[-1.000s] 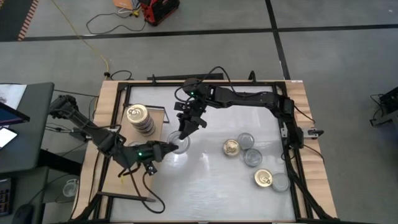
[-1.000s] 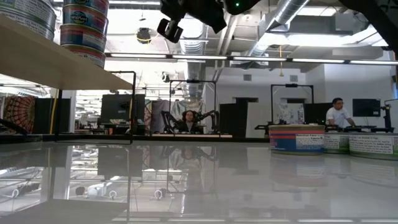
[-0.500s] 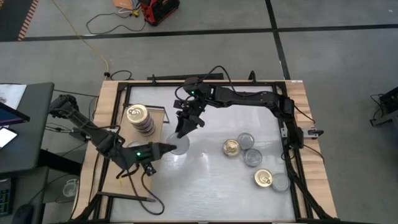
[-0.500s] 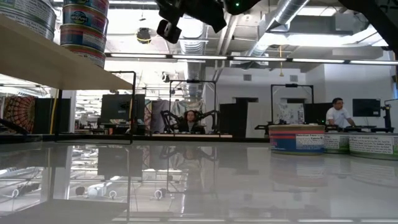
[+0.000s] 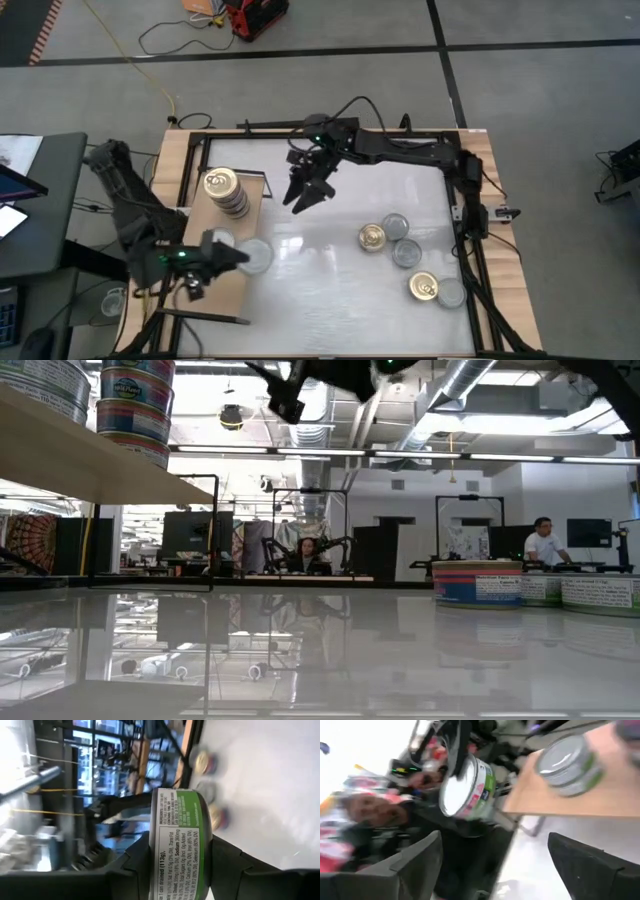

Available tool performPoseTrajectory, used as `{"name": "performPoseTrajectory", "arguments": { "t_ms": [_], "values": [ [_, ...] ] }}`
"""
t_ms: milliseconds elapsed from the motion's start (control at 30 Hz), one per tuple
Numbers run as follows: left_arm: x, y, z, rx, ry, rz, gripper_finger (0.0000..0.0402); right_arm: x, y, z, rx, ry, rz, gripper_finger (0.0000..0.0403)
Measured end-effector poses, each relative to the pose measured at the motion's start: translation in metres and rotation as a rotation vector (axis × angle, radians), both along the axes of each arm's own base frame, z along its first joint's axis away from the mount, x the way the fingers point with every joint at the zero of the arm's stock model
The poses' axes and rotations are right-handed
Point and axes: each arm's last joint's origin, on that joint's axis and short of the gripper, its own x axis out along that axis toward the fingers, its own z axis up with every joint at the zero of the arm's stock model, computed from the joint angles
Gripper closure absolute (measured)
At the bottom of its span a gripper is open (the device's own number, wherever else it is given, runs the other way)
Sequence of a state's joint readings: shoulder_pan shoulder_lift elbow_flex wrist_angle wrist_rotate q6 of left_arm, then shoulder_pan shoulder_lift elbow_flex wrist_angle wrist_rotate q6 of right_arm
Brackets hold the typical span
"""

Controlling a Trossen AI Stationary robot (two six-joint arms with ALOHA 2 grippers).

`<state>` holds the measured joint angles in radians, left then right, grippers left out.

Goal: Stack canned seafood by type on shelf
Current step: Stack the blue tuna can on top of the blue tuna can on the shelf

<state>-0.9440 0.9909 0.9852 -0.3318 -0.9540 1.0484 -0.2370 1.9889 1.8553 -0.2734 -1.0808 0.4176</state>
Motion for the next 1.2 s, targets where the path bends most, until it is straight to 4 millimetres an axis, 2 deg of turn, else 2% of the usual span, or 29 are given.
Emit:
{"name": "performPoseTrajectory", "arguments": {
  "t_ms": [67, 167, 267, 433, 600, 733, 867, 1033, 1200],
  "values": [
    [-0.012, -0.002, 0.0, -0.091, 0.004, -0.02, 0.0263, -0.008, 0.009, 0.01, -0.144, -0.038, -0.096, 0.0026],
    [-0.028, -0.004, -0.001, -0.178, 0.011, -0.026, 0.0263, -0.018, 0.03, 0.024, -0.46, -0.094, -0.274, 0.0032],
    [-0.04, -0.005, -0.004, -0.226, -0.001, 0.02, 0.0263, -0.018, 0.066, 0.034, -0.738, -0.169, -0.413, 0.0036],
    [-0.054, -0.004, -0.011, -0.287, -0.023, 0.078, 0.0263, -0.008, 0.126, 0.033, -1.015, -0.341, -0.475, 0.0039],
    [-0.063, -0.005, -0.014, -0.365, -0.033, 0.078, 0.0262, -0.007, 0.167, 0.032, -1.167, -0.452, -0.456, 0.004],
    [-0.066, -0.006, -0.014, -0.404, -0.037, 0.073, 0.0262, 0.008, 0.195, 0.011, -1.336, -0.525, -0.462, 0.004],
    [-0.068, -0.007, -0.014, -0.448, -0.035, 0.071, 0.0261, 0.023, 0.221, -0.011, -1.432, -0.615, -0.482, 0.004],
    [-0.071, -0.007, -0.016, -0.46, -0.027, 0.063, 0.0261, 0.035, 0.242, -0.02, -1.544, -0.767, -0.64, 0.004],
    [-0.073, -0.004, -0.019, -0.443, -0.034, 0.078, 0.0261, 0.04, 0.253, -0.033, -1.522, -0.813, -0.657, 0.004]
  ]
}}
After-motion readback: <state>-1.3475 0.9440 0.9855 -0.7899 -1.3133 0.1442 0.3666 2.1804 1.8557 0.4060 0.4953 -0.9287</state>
